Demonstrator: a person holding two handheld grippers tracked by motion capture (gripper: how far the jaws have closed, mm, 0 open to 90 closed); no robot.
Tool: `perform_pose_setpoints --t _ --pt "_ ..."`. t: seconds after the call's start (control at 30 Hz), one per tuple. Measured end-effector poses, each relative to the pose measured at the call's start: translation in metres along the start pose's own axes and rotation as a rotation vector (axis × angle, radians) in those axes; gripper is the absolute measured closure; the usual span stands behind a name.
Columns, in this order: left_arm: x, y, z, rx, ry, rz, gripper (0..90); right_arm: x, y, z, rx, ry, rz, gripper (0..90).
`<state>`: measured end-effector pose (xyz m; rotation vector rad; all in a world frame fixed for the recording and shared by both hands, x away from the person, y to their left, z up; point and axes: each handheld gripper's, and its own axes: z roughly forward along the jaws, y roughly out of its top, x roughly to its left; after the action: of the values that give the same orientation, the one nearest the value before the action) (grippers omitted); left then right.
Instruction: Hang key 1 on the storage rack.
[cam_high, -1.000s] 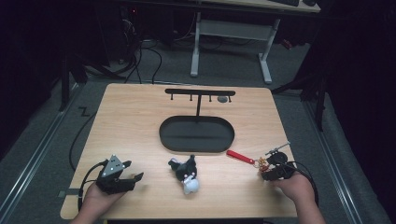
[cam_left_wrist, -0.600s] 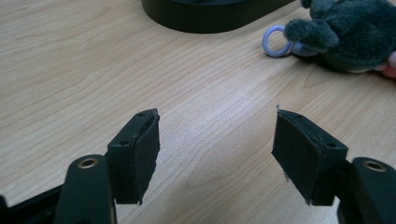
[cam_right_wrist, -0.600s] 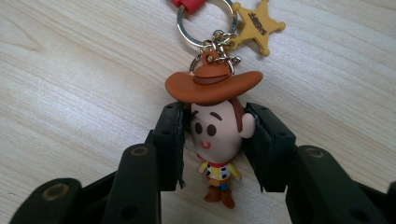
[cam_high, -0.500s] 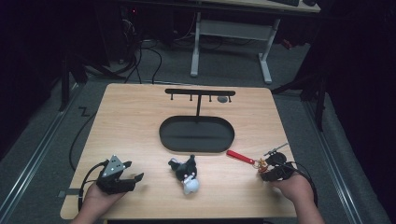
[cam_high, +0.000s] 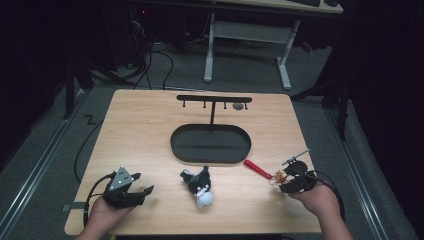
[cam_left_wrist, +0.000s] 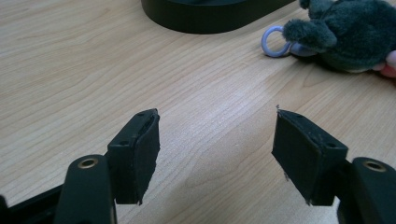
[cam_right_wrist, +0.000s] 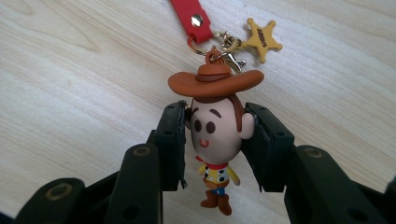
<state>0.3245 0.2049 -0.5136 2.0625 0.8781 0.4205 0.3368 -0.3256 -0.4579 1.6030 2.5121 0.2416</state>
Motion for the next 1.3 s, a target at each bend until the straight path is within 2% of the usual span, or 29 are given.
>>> perform_pose_setpoints --t 0.13,0.23,0.43,0.57,0.73,0.97,1.3 --pt "0.001 0.001 0.000 -0.009 0.005 0.009 32.3 0.004 0.004 -0.014 -0.021 0.008 -0.016 60.4" --pt "0.001 0.001 0.000 -0.005 0.006 0.021 32.3 0.007 0.007 -0.025 -0.022 -0.004 -0.015 60.5" --pt "-0.001 0.001 0.000 -0.006 0.006 0.030 32.3 0.009 0.012 -0.048 -0.064 -0.026 0.005 60.8" --pt "-0.001 0.001 0.000 -0.005 0.005 0.031 32.3 0.011 0.015 -0.061 -0.072 -0.053 -0.017 61.6" --pt "-0.001 0.000 -0.001 -0.006 0.004 0.029 32.3 0.016 0.018 -0.067 -0.072 -0.078 -0.020 65.4" --pt "0.000 0.001 0.000 -0.003 0.004 0.028 32.3 0.018 0.023 -0.073 -0.084 -0.057 -0.018 65.8" --pt "-0.001 0.002 0.000 -0.008 0.001 0.030 32.3 0.021 0.029 -0.082 -0.099 -0.076 -0.027 65.8"
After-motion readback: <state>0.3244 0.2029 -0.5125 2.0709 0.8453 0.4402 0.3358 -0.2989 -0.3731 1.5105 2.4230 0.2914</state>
